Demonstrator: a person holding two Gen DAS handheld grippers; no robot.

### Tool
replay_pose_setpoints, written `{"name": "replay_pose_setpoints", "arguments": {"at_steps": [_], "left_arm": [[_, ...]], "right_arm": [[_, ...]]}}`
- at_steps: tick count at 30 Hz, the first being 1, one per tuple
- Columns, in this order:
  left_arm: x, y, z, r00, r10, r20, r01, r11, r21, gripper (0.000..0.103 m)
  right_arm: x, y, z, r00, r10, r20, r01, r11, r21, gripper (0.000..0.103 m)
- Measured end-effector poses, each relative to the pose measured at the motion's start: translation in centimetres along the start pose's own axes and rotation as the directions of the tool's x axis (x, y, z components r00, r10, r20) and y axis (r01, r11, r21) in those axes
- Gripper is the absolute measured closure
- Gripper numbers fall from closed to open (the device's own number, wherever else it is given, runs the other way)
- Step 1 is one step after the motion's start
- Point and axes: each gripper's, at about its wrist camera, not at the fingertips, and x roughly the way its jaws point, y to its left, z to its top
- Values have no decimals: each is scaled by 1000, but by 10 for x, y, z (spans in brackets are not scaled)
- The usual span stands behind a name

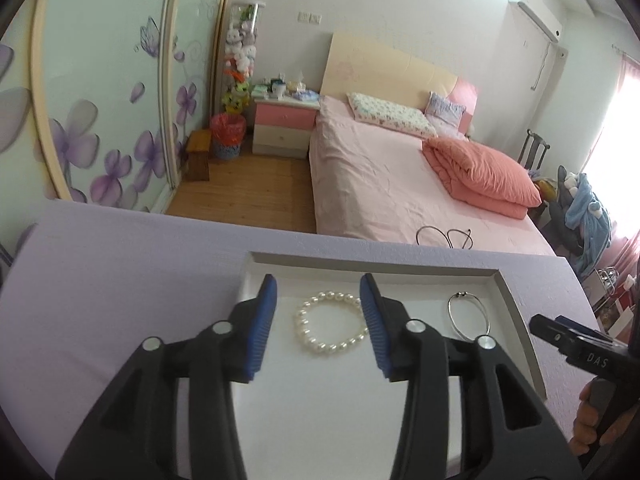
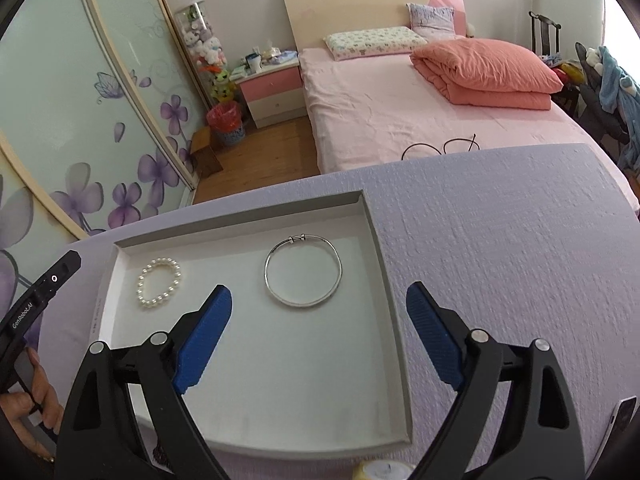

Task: Organize jewelry
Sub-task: 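Carry both bracelets into the white tray and open both tools, then grasp the silver cuff with the right tool while the left tool grasps the earrings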

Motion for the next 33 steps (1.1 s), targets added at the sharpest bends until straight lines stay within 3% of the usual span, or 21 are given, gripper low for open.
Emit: {"name": "replay_pose_setpoints", "arguments": {"at_steps": [5, 7, 15, 24, 33], "left_arm": [[-58, 7, -23, 998, 11, 63, -14, 999, 51, 50], [-81, 9, -36, 996, 14, 89, -21, 997, 71, 43], [-156, 9, -105, 987, -11, 159, -3, 996, 86, 31], [-183, 8, -176, 993, -34, 110, 27, 997, 67, 29], [-194, 7, -211, 996, -44, 80, 37, 996, 78, 29]], "right_arm": [[-36, -3, -23, 998, 37, 48, -36, 999, -20, 12], [-50, -1, -36, 997, 51, 66, -49, 998, -33, 13], [-93, 8, -118, 992, 79, 100, -67, 991, -118, 12], [-111, 23, -216, 994, 71, 79, -57, 985, -166, 13], [-104, 43, -260, 999, 14, 36, -7, 984, -176, 13]]}}
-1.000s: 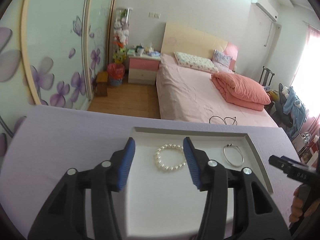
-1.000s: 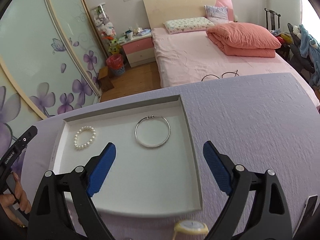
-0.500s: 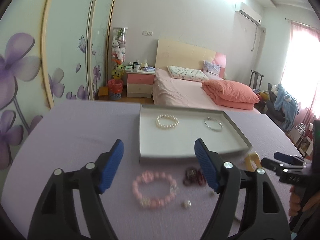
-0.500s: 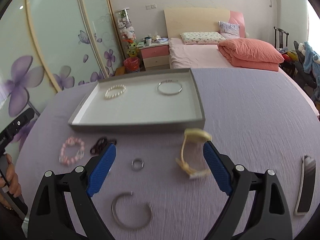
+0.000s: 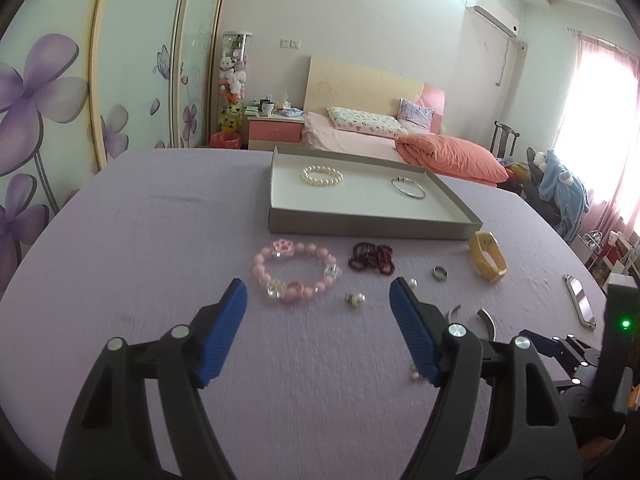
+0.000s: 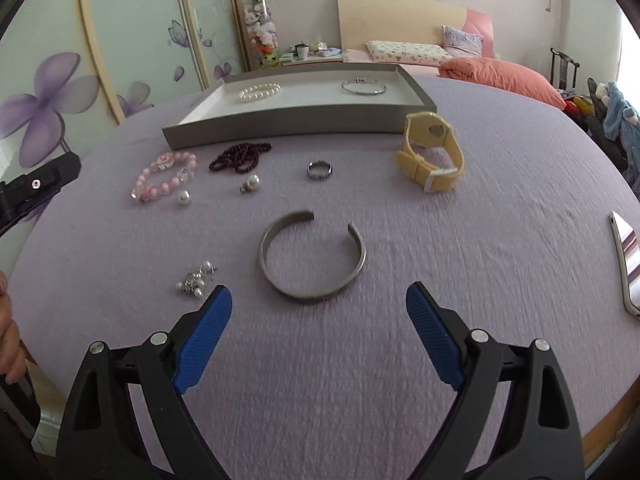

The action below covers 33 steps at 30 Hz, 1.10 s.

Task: Organize jewelry
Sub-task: 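Grasp the silver cuff with the right tool while the left tool grasps the earrings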

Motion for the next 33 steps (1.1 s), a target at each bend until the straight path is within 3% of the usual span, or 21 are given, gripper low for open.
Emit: {"name": "replay_pose_setpoints", "arguments": {"at_steps": [4, 7, 14, 15, 17, 24, 33], "left_arm": [[-5, 2, -6, 1000, 5, -1, -5, 1000, 2, 29], [-7, 5, -7, 1000, 6, 2, -6, 1000, -6, 29], [-8, 8, -9, 1000, 5, -1, -5, 1000, -13, 29], [-8, 8, -9, 1000, 6, -1, -6, 1000, -12, 29], [-8, 8, -11, 1000, 4, -4, -5, 1000, -11, 29], [0, -3, -18, 999, -14, -45, 15, 1000, 14, 28], [17, -47, -40, 989, -71, -132, 86, 990, 110, 28]], "right_arm": [[8, -1, -9, 999, -33, -23, 34, 999, 19, 14], [12, 2, -6, 997, -74, -15, 74, 997, 31, 19], [27, 8, 7, 991, -132, -28, 133, 989, 63, 20], [28, 10, 7, 990, -141, -23, 142, 988, 54, 24], [27, 11, 7, 992, -130, -7, 130, 991, 44, 35], [18, -8, 3, 997, -73, 3, 73, 996, 47, 36], [-13, -43, 12, 993, -69, 92, 57, 990, 127, 36]]}}
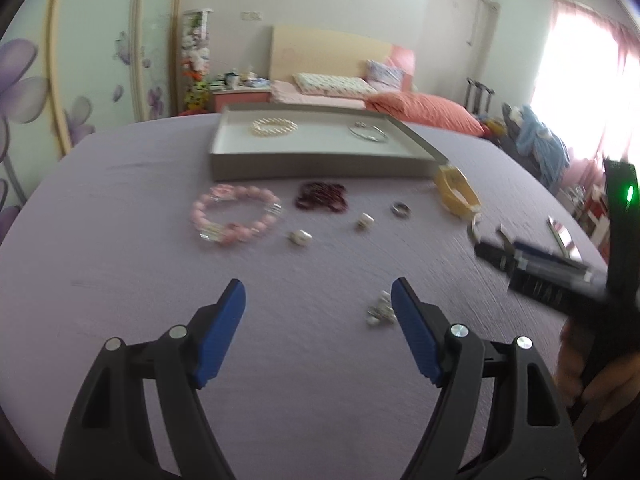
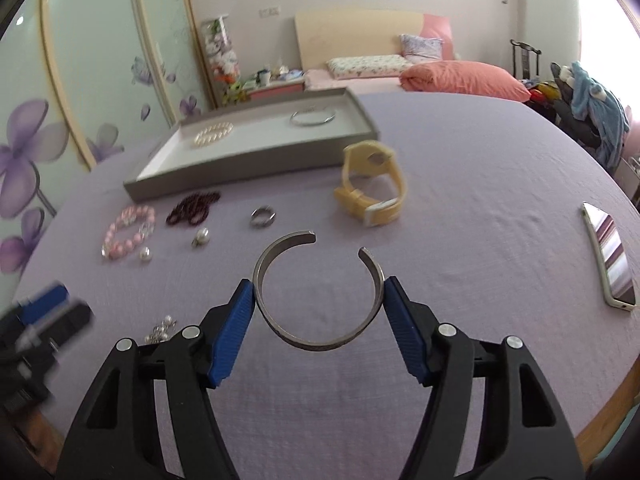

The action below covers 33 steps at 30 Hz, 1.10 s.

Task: Organize jewelry
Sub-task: 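Grasp the silver cuff with the right tool while the left tool grasps the earrings, then carry the cuff and earrings into the tray and open both tools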

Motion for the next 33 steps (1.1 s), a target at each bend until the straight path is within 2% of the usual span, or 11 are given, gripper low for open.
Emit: {"name": "replay_pose_setpoints", "arguments": {"at_steps": [3, 7, 10, 14, 19, 22, 27, 30, 33], "left_arm": [[11, -15, -5, 1000, 6, -28, -5, 999, 33, 30], [30, -29, -10, 996, 13, -91, -10, 999, 38, 48], [39, -35, -13, 993, 16, -116, -12, 999, 35, 52], [43, -43, -15, 994, 40, -105, -34, 998, 59, 60], [44, -53, -16, 993, 66, -100, -56, 994, 94, 77], [44, -59, -17, 993, 72, -97, -61, 992, 115, 84], [45, -61, -15, 992, 73, -99, -62, 992, 111, 86], [46, -60, -15, 993, 66, -98, -55, 993, 104, 95], [46, -56, -13, 994, 45, -102, -35, 995, 96, 95]], "right_arm": [[-7, -10, 6, 1000, 5, 18, -5, 1000, 28, 36], [-10, -12, 9, 999, 16, 29, -17, 999, 37, 36], [-10, -12, 9, 999, 29, 26, -30, 999, 38, 36], [-9, -10, 8, 999, 41, 20, -41, 999, 36, 36], [-10, -9, 8, 998, 56, 17, -56, 998, 38, 36], [-11, -5, 8, 998, 59, 20, -60, 998, 29, 36], [-12, -2, 7, 998, 65, 19, -65, 998, 19, 36], [-13, -2, 6, 998, 66, 19, -67, 998, 17, 36], [-15, -2, 7, 998, 67, 20, -67, 998, 15, 36]]}}
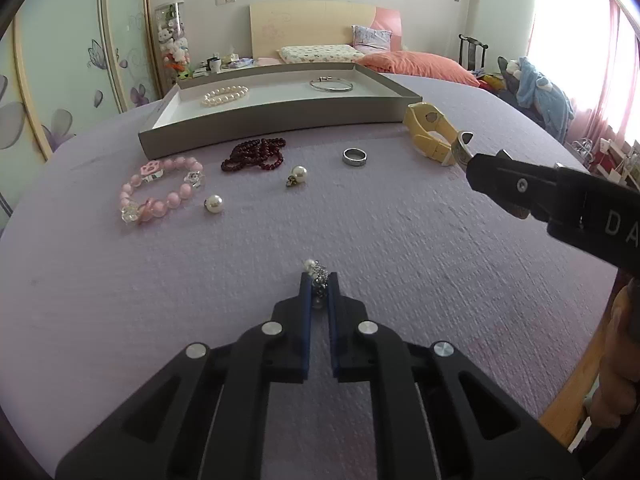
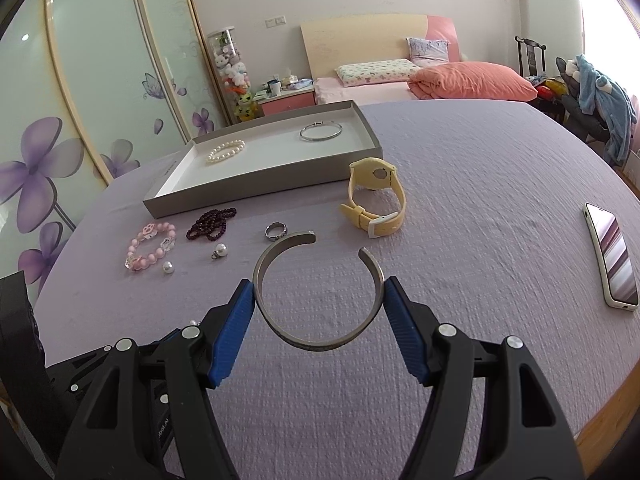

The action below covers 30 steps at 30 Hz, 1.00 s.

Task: Organize jewelry
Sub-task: 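Carry the cuff and earrings into the tray and open both tools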

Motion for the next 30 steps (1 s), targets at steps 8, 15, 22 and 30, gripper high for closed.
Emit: {"name": "replay_pose_setpoints", "arguments": {"at_steps": [8, 15, 22, 30], "left_arm": [[-17, 37, 10, 999, -42, 20, 43, 996, -73, 99], [-59, 68, 32, 991, -25, 128, 37, 995, -95, 99], [-99, 86, 60, 970, 4, 241, 22, 994, -108, 99], [-117, 101, 87, 955, 33, 293, 6, 991, -132, 99]], "right_arm": [[-11, 3, 10, 999, 5, 42, -4, 1000, -18, 36], [-17, 8, 24, 997, 22, 78, -18, 999, -42, 36], [-21, 16, 36, 994, 31, 104, -24, 998, -66, 36], [-23, 27, 54, 990, 39, 132, -25, 994, -106, 36]]}}
